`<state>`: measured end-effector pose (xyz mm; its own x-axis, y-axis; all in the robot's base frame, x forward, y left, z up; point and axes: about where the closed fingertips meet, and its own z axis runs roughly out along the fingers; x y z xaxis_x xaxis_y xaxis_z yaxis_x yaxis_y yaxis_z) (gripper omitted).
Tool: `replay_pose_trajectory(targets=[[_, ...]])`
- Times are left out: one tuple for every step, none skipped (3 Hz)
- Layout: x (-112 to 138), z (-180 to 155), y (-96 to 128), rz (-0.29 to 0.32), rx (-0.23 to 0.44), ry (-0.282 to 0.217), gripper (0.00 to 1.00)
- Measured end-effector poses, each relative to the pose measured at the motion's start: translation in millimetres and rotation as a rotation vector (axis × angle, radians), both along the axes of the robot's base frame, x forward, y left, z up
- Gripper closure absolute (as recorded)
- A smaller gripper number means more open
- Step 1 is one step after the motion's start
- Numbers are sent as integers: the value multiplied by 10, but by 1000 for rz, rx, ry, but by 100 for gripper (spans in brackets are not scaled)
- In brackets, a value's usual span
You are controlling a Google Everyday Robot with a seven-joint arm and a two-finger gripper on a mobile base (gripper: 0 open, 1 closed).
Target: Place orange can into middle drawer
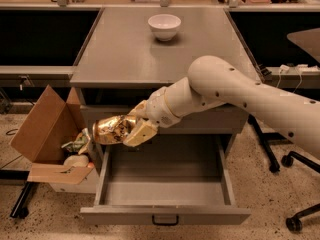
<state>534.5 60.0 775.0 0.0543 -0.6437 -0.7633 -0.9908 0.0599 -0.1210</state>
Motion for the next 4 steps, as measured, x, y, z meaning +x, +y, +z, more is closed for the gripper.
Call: replay_pose_trajectory(targets=[[-10, -843, -180, -113, 24, 87, 100], [-36, -1895, -515, -273, 39, 189, 100], [-17, -2433, -718, -355, 23, 249, 100], [138, -2945, -927, -450, -14, 304, 100]])
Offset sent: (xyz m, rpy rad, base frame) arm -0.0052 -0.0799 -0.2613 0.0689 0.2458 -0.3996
